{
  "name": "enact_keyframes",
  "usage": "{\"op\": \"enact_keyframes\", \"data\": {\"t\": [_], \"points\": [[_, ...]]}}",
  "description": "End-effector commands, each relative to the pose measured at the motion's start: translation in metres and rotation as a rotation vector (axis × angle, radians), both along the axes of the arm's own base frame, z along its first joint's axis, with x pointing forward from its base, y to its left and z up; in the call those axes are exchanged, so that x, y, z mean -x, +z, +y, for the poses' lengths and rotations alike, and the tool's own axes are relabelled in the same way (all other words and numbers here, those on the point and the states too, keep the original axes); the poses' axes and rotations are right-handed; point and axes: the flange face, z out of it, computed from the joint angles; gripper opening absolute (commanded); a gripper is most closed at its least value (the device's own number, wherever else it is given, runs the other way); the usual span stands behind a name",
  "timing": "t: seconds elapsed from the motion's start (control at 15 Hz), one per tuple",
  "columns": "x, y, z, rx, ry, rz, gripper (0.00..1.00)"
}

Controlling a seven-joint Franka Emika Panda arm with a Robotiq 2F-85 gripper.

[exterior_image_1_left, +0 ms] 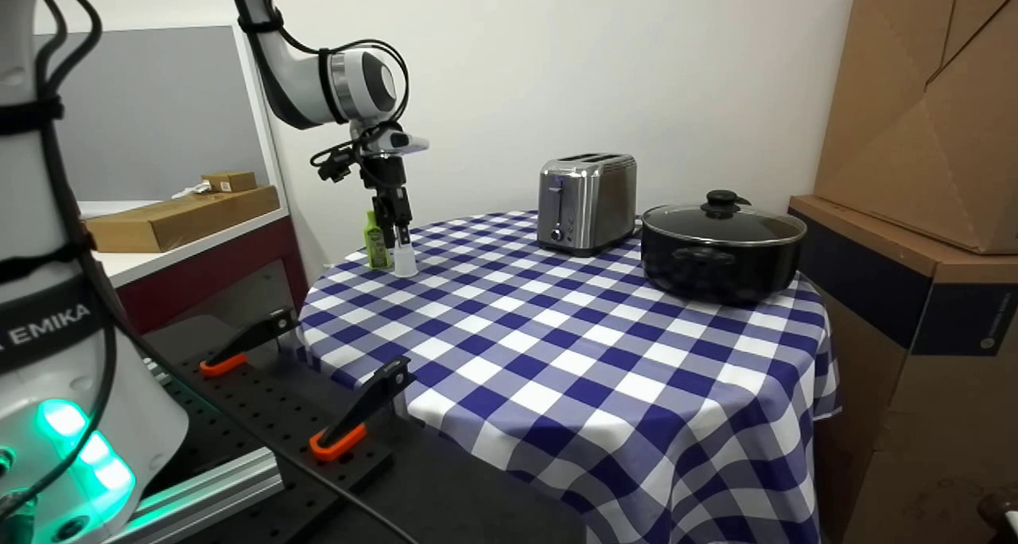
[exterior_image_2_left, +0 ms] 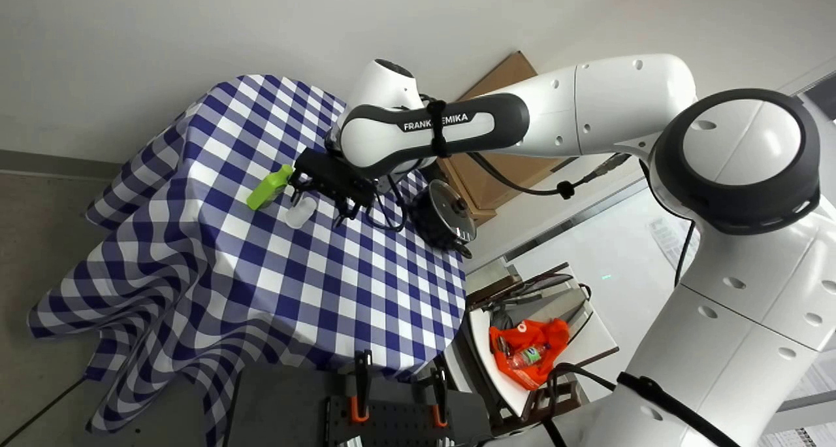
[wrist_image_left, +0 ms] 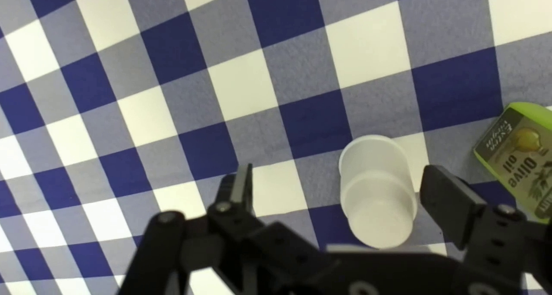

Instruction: Pick up the white bottle and put it on the right side of the table

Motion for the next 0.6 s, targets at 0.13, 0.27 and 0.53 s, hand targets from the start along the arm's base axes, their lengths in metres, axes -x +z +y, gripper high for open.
{"op": "enact_keyframes", "data": {"t": [0.13,0.27,0.53], "points": [[-0.0068,-0.0152,0.0049,0.004,-0.01,-0.005,0.56],[-0.0088,-0.0172,0.0052,0.007,-0.01,-0.006,0.4],[-0.0144,-0.0134,0.003,0.001,-0.02,-0.015,0.08]]}}
